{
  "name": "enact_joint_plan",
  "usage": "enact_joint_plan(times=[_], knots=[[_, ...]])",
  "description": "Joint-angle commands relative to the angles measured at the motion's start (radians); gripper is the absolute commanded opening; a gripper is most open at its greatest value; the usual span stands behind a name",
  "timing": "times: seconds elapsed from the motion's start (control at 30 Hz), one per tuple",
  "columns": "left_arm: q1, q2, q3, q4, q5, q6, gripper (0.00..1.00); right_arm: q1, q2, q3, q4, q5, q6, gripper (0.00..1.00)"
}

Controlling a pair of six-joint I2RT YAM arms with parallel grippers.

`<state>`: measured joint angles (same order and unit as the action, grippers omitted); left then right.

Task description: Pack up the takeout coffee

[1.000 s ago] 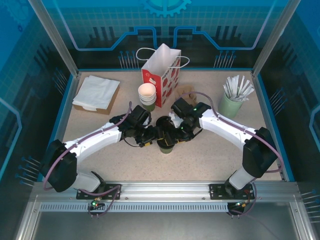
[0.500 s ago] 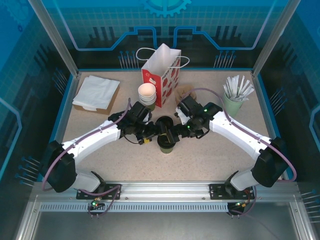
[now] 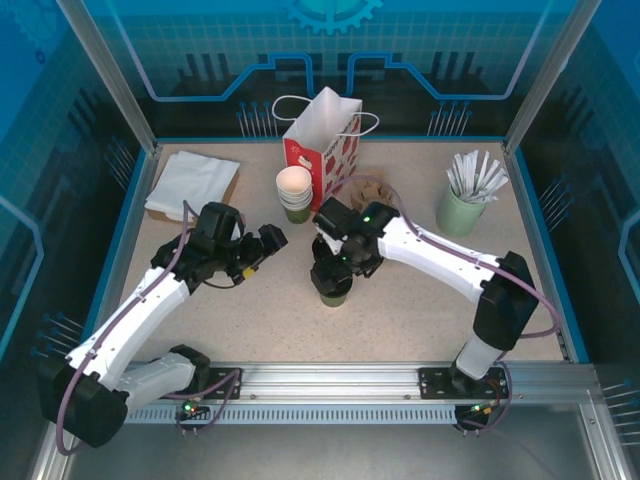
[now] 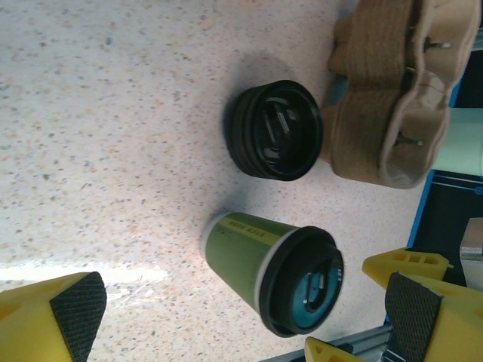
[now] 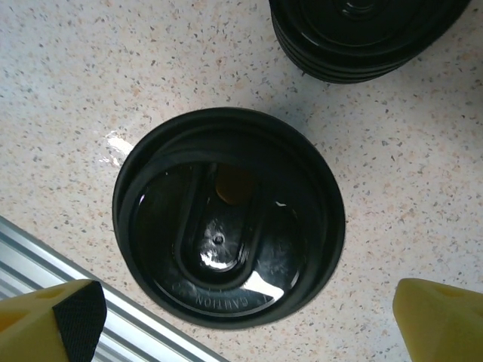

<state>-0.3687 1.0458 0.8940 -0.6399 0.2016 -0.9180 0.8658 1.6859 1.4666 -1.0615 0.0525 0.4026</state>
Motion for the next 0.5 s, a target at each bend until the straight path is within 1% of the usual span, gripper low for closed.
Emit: enact_joint_plan(times=[0.0,0.17,0.47], knots=[[0.011,-0.023,-0.034,-0.031,-0.013,-0.007,0.99,0.020,0.041,0.048,-0.055,0.029,-0.024,1.00],[0.013,-0.024,-0.046,-0.027,-0.012,-0.005,0.99,0.031,0.076,0.063,-0.051,0.011,-0.038,1.00],[0.013,-0.023,-0.055,-0.023,-0.010,-0.006,0.99,0.035,0.092,0.064,-0.035,-0.003,-0.044,1.00]])
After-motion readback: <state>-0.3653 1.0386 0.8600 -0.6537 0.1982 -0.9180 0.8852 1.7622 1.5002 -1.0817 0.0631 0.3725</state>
